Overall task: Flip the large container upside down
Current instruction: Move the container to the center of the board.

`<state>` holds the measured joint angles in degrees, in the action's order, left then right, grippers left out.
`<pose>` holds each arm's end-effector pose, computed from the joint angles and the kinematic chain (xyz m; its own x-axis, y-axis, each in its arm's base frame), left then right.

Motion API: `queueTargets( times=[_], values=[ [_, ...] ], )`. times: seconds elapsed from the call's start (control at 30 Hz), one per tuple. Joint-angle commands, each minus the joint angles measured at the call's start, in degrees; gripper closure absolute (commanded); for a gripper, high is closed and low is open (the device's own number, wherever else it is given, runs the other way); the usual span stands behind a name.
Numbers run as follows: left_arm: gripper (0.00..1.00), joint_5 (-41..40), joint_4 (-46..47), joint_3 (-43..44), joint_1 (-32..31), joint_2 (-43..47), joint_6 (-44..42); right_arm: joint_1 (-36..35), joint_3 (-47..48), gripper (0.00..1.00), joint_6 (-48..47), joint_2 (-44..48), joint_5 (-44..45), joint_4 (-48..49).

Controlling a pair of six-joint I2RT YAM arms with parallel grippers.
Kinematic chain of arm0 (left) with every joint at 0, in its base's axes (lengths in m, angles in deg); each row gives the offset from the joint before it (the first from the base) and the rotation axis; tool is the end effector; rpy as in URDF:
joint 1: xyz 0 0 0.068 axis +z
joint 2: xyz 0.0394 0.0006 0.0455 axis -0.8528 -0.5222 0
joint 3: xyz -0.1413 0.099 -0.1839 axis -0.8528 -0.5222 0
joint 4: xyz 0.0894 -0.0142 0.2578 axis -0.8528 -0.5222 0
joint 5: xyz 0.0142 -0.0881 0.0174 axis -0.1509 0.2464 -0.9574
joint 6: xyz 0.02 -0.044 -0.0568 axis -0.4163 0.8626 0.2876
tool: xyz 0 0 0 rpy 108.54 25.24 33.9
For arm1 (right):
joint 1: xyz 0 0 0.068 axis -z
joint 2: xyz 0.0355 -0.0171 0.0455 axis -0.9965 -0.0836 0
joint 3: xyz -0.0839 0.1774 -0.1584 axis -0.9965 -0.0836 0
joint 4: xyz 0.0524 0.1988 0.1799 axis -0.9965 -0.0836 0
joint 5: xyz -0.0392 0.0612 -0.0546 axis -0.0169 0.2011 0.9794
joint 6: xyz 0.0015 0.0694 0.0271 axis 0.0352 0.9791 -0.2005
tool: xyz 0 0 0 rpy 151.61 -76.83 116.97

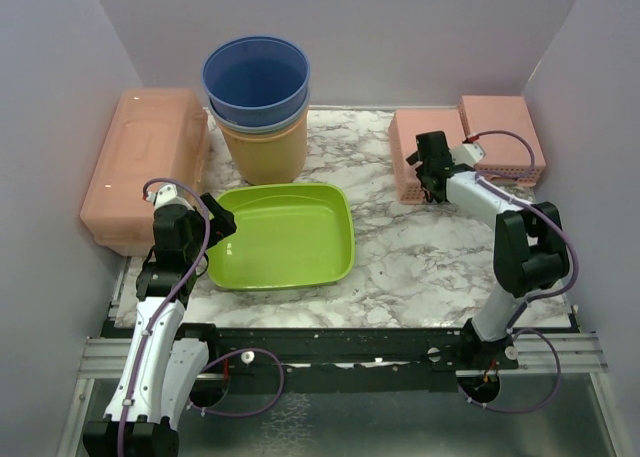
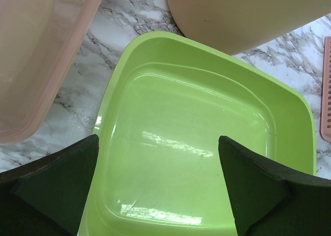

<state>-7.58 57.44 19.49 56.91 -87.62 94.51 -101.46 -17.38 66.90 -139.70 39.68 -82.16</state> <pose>0.2120 -0.0036 0.2424 -0.4001 -0.4780 -0.7820 -0.2296 0.8783 -0.4194 0.3854 0.0770 0.1696 -0.2299 0.7041 -0.6718 0.6807 0.6097 0.4061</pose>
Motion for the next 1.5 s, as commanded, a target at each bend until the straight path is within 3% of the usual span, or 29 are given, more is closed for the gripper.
queueTargets(
  times=[0.0,0.3,0.73,0.97,1.3,1.47],
  values=[
    [0.01,0.88,0.55,-0.40,0.29,0.35,-0.77,2.35,3.15,0.00,-0.81,-2.68,-3.19,2.20],
    [0.01,0.97,0.55,-0.42,0.29,0.51,-0.81,2.45,6.88,0.00,-3.28,-6.60,-8.13,3.33],
    [0.01,0.70,0.55,-0.45,0.29,1.15,-0.87,4.80,12.68,0.00,-7.10,-11.06,-7.76,1.36],
    [0.01,0.76,0.55,-0.45,0.24,1.14,-0.87,7.61,10.64,0.00,-10.33,-11.82,-19.14,4.93],
    [0.01,0.18,0.55,-0.40,0.29,1.50,-0.77,7.56,6.69,0.00,-16.95,-6.48,-28.97,6.98],
    [0.01,0.12,0.55,-0.31,0.29,0.78,-0.69,7.59,4.54,0.00,-19.66,-1.51,-29.64,6.24]
  ],
)
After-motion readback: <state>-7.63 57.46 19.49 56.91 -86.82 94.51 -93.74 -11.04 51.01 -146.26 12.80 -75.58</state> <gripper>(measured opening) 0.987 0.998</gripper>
